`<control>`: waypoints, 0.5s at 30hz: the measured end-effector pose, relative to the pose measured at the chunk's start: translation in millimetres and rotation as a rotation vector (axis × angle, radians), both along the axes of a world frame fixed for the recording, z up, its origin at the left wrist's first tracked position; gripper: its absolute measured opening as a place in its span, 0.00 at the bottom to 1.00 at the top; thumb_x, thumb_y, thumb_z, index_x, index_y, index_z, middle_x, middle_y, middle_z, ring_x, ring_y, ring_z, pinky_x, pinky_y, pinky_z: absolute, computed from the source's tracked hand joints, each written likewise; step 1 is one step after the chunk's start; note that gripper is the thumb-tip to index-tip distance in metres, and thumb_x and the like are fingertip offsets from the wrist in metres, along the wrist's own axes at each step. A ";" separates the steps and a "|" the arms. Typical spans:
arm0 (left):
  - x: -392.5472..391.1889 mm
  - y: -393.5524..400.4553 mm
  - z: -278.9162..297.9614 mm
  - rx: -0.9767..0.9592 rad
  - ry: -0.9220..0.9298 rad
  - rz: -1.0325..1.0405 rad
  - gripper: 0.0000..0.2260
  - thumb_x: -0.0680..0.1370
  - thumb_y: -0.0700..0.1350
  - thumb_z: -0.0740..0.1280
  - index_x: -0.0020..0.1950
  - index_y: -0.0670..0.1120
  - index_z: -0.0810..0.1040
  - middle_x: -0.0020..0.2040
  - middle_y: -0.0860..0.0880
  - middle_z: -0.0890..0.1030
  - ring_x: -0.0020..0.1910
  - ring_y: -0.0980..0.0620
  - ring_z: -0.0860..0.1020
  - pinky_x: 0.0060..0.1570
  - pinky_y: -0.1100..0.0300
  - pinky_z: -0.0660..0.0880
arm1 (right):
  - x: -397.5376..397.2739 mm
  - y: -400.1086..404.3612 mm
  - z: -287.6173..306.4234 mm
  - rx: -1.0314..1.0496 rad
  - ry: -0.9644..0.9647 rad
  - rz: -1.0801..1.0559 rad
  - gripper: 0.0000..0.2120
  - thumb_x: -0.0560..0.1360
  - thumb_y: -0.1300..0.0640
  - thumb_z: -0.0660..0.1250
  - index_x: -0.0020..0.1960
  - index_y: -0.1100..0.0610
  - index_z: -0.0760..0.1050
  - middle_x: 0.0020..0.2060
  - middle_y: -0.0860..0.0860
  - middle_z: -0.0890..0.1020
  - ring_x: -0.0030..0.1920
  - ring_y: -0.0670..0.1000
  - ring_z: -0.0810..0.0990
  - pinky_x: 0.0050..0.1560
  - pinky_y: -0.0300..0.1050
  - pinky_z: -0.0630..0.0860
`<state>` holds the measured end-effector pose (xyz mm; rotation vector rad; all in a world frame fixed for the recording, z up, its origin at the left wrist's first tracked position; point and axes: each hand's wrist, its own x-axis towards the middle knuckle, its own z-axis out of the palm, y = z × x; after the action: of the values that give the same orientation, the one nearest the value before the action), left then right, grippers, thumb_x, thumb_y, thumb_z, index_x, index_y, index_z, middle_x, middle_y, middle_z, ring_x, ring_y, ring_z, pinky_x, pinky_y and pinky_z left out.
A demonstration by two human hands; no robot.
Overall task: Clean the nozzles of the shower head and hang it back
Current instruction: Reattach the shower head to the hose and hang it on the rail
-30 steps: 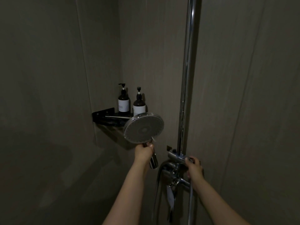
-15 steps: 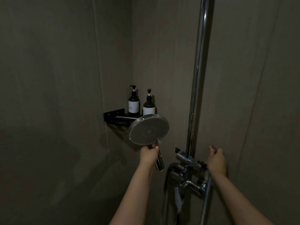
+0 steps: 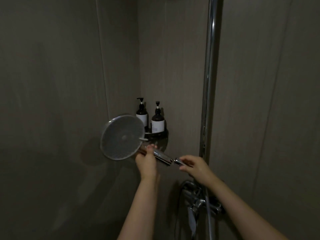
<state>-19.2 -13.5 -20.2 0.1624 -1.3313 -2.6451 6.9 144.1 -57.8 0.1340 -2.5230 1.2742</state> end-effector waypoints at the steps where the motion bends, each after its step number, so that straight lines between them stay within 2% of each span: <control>1: -0.5 -1.2 4.8 0.115 0.013 -0.007 0.07 0.79 0.35 0.58 0.44 0.40 0.74 0.41 0.45 0.78 0.37 0.53 0.79 0.49 0.53 0.75 | 0.8 -2.6 1.3 -0.025 0.013 0.001 0.17 0.71 0.63 0.71 0.47 0.41 0.75 0.41 0.39 0.80 0.41 0.30 0.78 0.47 0.27 0.71; 3: -1.1 -4.8 10.8 0.273 0.025 -0.013 0.10 0.80 0.34 0.57 0.42 0.45 0.71 0.39 0.47 0.75 0.37 0.54 0.76 0.45 0.58 0.74 | 2.0 -5.9 4.9 -0.056 0.022 0.025 0.16 0.73 0.62 0.69 0.54 0.43 0.75 0.43 0.38 0.79 0.44 0.33 0.78 0.50 0.28 0.73; 6: -4.4 -9.7 12.0 0.366 0.018 -0.036 0.08 0.80 0.35 0.57 0.44 0.47 0.70 0.42 0.48 0.74 0.42 0.53 0.75 0.55 0.54 0.73 | 3.3 -8.4 11.4 -0.045 0.025 0.046 0.15 0.73 0.61 0.68 0.59 0.51 0.76 0.47 0.44 0.81 0.49 0.40 0.78 0.58 0.38 0.72; 9: -8.0 -12.0 8.8 0.428 0.016 -0.054 0.07 0.80 0.37 0.57 0.46 0.47 0.70 0.42 0.49 0.74 0.43 0.53 0.75 0.64 0.50 0.69 | 3.8 -10.2 14.3 0.006 0.007 0.077 0.15 0.73 0.61 0.68 0.59 0.53 0.78 0.49 0.52 0.82 0.50 0.47 0.79 0.56 0.40 0.72; 12: -8.7 -15.7 7.3 0.467 0.003 -0.101 0.07 0.80 0.38 0.58 0.56 0.46 0.71 0.43 0.49 0.75 0.45 0.53 0.75 0.66 0.50 0.69 | 4.3 -12.9 13.6 0.041 0.008 0.093 0.14 0.74 0.61 0.67 0.59 0.51 0.77 0.46 0.49 0.80 0.47 0.45 0.78 0.51 0.34 0.71; 15: -9.7 -18.4 5.3 0.476 -0.029 -0.120 0.08 0.80 0.39 0.57 0.58 0.46 0.71 0.44 0.49 0.75 0.46 0.53 0.76 0.65 0.51 0.70 | 3.8 -13.4 15.3 0.083 0.005 0.091 0.11 0.76 0.58 0.65 0.57 0.50 0.77 0.48 0.51 0.80 0.49 0.47 0.78 0.53 0.39 0.72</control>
<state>-28.8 -31.8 -14.9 0.1870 -0.7126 -3.0271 10.7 130.7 -42.6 0.2730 -2.5926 1.2008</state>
